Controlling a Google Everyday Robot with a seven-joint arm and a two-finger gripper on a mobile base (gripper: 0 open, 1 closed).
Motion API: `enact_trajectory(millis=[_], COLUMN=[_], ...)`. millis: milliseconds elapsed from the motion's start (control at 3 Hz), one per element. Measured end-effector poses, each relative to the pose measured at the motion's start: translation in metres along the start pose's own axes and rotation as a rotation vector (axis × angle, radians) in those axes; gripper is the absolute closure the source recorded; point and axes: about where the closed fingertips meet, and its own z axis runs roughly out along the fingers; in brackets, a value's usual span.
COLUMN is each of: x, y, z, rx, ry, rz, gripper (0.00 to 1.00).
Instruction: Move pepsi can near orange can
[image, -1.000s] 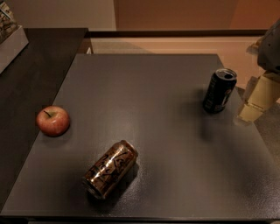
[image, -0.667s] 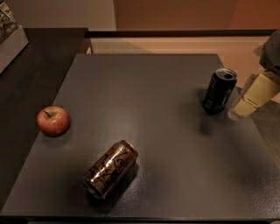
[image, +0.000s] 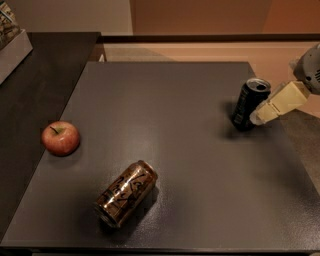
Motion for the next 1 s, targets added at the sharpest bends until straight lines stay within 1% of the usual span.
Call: enact_trajectory(millis=[333, 667, 1000], x=[-0.003, -0.002, -0.005], y=[-0.014, -0.023, -0.028], z=[0.020, 0.037, 0.050], rx=[-0.017, -0.030, -0.049], ry=[-0.072, -0.118, -0.138], rz=[0.047, 0.087, 0.120], gripper=[0.00, 0.00, 0.00])
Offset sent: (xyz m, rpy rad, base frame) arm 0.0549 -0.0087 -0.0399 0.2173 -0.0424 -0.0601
